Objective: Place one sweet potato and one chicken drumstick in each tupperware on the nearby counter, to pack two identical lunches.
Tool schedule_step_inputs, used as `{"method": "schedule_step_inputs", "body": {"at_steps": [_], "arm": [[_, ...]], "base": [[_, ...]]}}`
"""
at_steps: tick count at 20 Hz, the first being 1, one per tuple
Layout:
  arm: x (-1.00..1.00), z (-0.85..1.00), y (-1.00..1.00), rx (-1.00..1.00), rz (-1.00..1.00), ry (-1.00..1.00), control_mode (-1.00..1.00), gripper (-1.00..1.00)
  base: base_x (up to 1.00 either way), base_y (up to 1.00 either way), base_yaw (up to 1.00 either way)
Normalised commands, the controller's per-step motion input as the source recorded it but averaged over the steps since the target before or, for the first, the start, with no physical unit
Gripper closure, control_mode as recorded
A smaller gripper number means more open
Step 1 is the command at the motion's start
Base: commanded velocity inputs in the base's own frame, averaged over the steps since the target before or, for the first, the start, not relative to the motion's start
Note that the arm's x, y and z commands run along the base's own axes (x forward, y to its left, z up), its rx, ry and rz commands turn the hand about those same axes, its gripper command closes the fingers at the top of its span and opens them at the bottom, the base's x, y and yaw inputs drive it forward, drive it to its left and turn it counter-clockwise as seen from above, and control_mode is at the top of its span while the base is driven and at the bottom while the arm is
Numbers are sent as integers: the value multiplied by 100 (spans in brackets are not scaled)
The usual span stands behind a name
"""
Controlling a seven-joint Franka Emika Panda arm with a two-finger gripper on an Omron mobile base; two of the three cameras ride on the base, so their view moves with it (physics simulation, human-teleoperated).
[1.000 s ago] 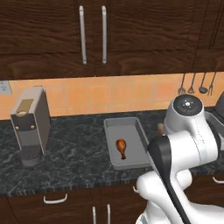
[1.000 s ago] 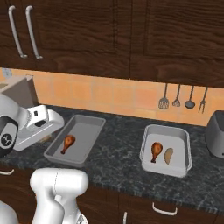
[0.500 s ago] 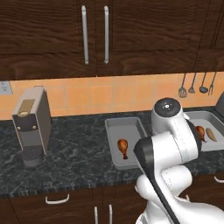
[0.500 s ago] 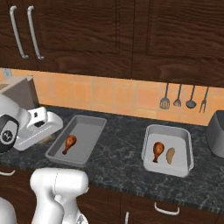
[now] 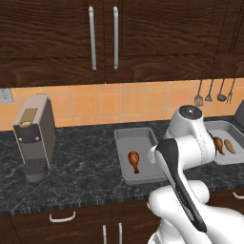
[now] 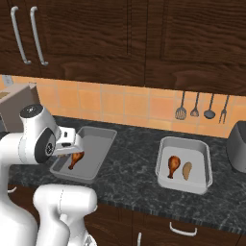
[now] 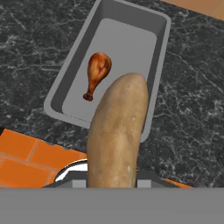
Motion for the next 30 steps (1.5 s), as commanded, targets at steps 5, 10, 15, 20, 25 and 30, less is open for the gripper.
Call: {"method": "schedule_step_inputs", "body": {"at_steps": [5, 10, 15, 20, 25, 30], "arm": [[33, -41, 0, 8, 0, -5, -100, 100], [42, -34, 0, 0, 0, -5, -100, 100], [40, -31, 0, 0, 0, -1, -100, 100], [36, -34, 4, 0, 0, -1, -100, 100], [35, -33, 8, 0, 0, 0, -100, 100], [34, -36, 2, 0, 0, -4, -100, 100]], "base": [[0, 0, 0], [0, 0, 0], [0, 0, 0], [0, 0, 0], [0, 0, 0], [0, 0, 0]]}}
